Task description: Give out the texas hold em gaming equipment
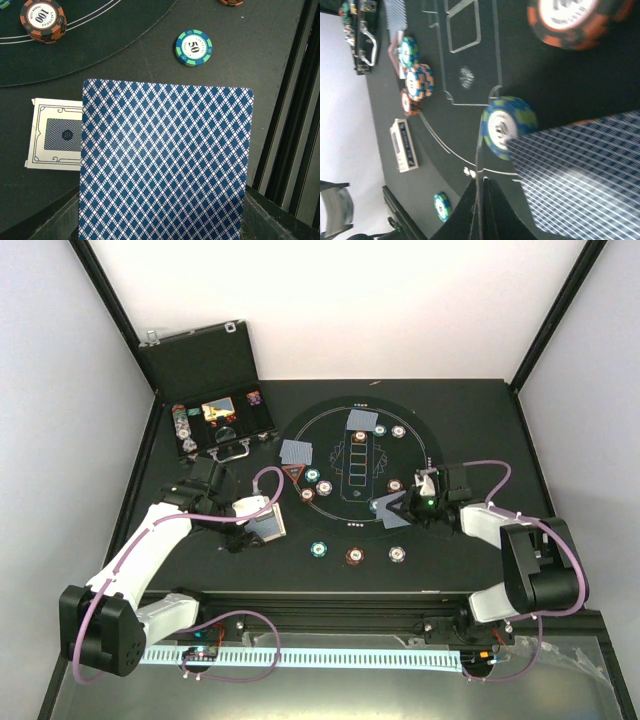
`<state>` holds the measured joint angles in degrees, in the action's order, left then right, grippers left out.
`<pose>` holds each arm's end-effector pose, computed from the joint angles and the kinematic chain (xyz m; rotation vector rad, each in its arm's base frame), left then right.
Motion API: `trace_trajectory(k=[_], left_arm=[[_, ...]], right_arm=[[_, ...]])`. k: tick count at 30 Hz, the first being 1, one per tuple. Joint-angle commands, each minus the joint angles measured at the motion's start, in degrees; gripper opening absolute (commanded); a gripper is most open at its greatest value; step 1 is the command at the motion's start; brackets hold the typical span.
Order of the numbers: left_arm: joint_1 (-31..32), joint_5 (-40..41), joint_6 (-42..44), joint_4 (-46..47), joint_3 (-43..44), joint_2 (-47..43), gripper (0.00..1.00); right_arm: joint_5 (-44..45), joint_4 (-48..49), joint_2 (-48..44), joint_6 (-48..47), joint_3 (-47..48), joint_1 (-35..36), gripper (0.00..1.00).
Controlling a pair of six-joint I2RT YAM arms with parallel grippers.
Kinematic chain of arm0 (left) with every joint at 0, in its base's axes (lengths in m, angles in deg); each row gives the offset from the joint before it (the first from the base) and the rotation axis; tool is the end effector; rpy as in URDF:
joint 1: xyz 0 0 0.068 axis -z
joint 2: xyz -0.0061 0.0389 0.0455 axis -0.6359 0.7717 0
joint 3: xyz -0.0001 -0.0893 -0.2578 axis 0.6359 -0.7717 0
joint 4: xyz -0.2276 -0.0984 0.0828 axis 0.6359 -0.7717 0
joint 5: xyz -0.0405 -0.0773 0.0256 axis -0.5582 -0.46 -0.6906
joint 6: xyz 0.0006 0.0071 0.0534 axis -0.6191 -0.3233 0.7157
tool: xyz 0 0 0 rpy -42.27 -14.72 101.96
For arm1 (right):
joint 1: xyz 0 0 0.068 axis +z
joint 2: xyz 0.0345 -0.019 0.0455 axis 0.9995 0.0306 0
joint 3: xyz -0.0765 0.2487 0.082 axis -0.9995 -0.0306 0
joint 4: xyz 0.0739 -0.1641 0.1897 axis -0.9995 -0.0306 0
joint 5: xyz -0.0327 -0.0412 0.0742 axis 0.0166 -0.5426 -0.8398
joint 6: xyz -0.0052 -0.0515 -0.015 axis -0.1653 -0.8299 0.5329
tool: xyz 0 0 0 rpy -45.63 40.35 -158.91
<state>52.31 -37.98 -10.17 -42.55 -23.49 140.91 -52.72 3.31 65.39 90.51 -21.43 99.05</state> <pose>0.1750 -0.0580 0.2333 1.4694 2.2119 -0.5428 0.2437 0.0706 0.1425 0.3837 2.5551 1.2860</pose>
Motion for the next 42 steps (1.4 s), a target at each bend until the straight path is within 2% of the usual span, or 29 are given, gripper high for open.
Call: trace_trajectory(k=[1, 5, 10, 14, 17, 22, 27, 31, 36, 42], left_arm=[[0.0, -0.7, 0.5, 0.1, 0.8, -0.6, 0.02], [0.0, -0.9, 0.4, 0.0, 0.9, -0.6, 0.02], [0.0, -0.9, 0.5, 0.0, 0.9, -0.8, 0.01], [0.0, -1.0, 0.6, 0.0, 1.0, -0.8, 0.02], [0.0, -1.4, 0.6, 0.2, 1.0, -0.6, 0.01], [0.0, -1.7, 0.4, 0.1, 1.3, -0.4, 0.02], [0.0, -1.6, 0.2, -0.3, 1.4, -0.7, 0.02], [0.0, -1.7, 0.2, -0.6, 1.3, -0.9, 0.02], [0.0, -1.7, 0.0, -0.9, 1.8, -1.0, 0.02], [0.0, -1.6, 0.3, -1.1, 1.9, -1.2, 0.02]], right_arm=[[2.8, -6.2, -1.9, -5.3, -1.1, -1.4, 0.09], [7.0, -10.5, -3.2, -6.4, -0.6, -1.3, 0.16], [14.2, -18.9, -8.4, -8.1, 1.2, -1.3, 0.43], [20.0, -25.4, -14.7, -8.3, 2.5, -1.1, 0.54], [21.4, -26.9, -18.9, -6.8, 3.2, 0.1, 0.64], [15.3, -19.2, -19.3, 0.4, 4.7, 9.3, 0.82], [7.2, -1.1, -9.9, 10.1, 8.4, 22.7, 0.90], [2.6, 10.7, -0.2, 15.4, 13.5, 31.2, 0.92], [-1.4, 19.5, 10.6, 19.4, 20.2, 38.2, 0.93], [-3.6, 25.4, 18.8, 23.0, 24.2, 41.3, 0.89]])
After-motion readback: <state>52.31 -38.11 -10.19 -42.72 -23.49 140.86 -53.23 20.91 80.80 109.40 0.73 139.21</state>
